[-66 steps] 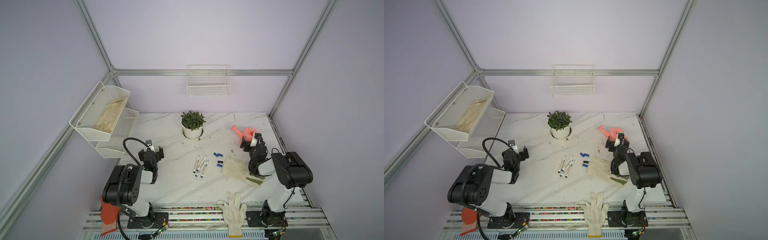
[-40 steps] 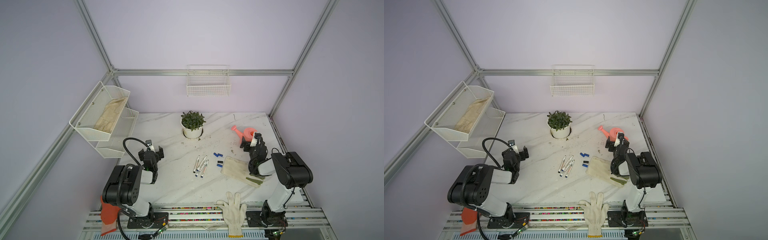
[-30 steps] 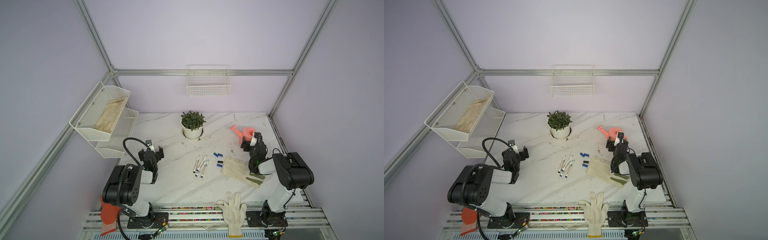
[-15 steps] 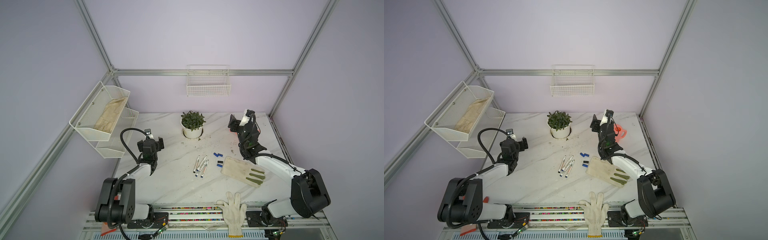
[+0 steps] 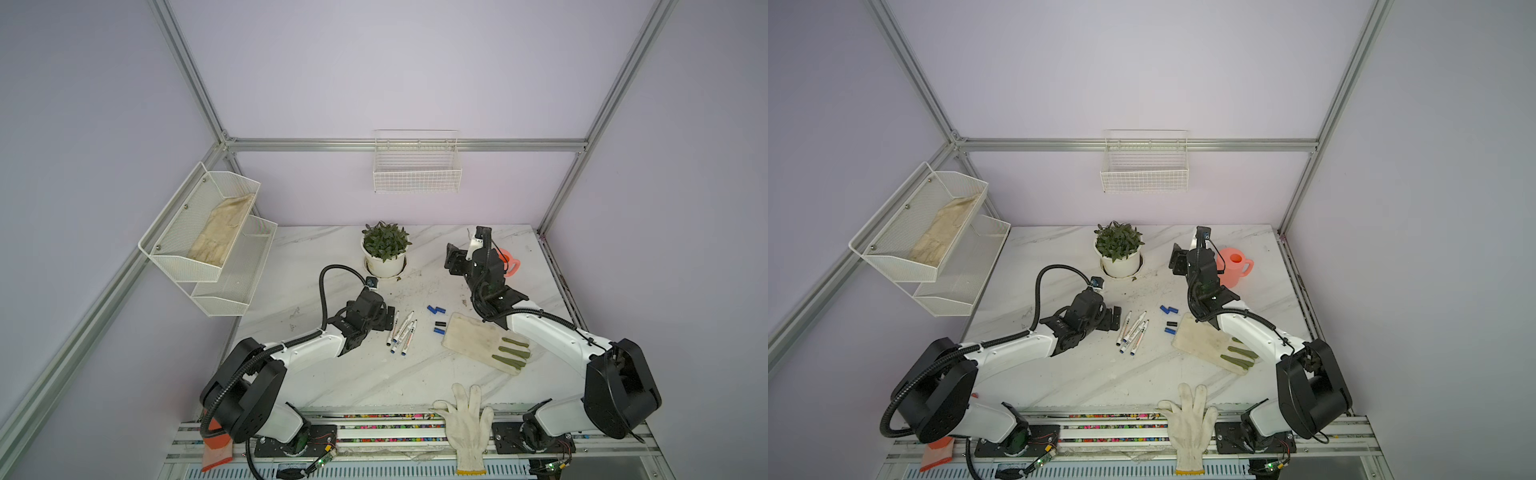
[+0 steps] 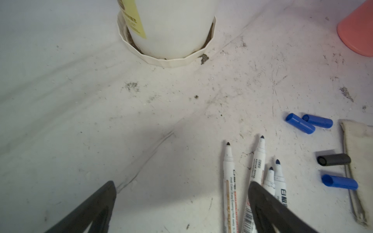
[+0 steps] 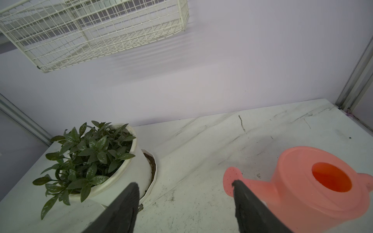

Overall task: Insert the pens into the pen caps
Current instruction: 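Reach the left gripper down to the white markers while the right arm rises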

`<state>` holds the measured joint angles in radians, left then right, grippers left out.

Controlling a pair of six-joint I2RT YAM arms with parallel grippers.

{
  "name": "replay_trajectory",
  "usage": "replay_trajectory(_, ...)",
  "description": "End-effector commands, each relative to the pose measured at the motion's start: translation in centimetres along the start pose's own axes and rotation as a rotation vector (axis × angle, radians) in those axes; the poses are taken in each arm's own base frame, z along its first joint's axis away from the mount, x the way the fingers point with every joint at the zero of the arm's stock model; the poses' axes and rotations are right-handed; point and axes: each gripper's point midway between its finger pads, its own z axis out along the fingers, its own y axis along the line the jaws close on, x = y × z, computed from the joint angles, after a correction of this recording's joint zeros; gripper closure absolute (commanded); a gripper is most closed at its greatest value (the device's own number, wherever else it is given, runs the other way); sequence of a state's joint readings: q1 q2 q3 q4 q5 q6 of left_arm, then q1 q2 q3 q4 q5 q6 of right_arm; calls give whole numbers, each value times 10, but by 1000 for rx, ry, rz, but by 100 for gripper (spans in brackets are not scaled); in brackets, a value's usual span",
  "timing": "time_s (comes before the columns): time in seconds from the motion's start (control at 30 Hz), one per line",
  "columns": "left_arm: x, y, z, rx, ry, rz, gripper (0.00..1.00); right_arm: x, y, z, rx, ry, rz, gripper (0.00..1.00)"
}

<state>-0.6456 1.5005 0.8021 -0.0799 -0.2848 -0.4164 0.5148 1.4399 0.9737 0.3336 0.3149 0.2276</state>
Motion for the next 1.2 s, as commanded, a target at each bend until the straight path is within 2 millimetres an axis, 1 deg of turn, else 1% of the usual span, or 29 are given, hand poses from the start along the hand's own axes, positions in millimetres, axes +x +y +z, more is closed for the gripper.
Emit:
replay_trajectory(0.0,-21,-24,-3,48,26,-48,0,-2,13,2,-35,23,-32,26)
replay_trajectory(0.13,-18,-32,4,36,64,-22,0,2,22,4,-66,65,-52,27)
replay_trajectory(0.27,-12,-31,12,-2,113,-38,9,3,33,6,-94,99,-71,30)
replay_trajectory(0.33,-9,-34,16,3,137,-39,10,3,36,7,-101,101,-74,31)
replay_trajectory(0.4,-8,-38,20,7,151,-29,12,6,35,8,-98,105,-79,32)
replay_trajectory(0.5,-7,-38,25,-16,170,-14,16,5,36,9,-93,103,-85,32)
replay_trajectory(0.73,4,-41,34,-22,242,22,26,8,33,8,-85,109,-78,32)
replay_trajectory(0.9,20,-41,38,-30,325,44,36,5,30,4,-72,98,-82,32)
replay_trajectory(1.1,40,-44,32,-1,426,60,46,2,27,1,-52,88,-73,34)
replay_trajectory(1.17,46,-45,30,10,459,74,52,2,26,1,-49,91,-73,35)
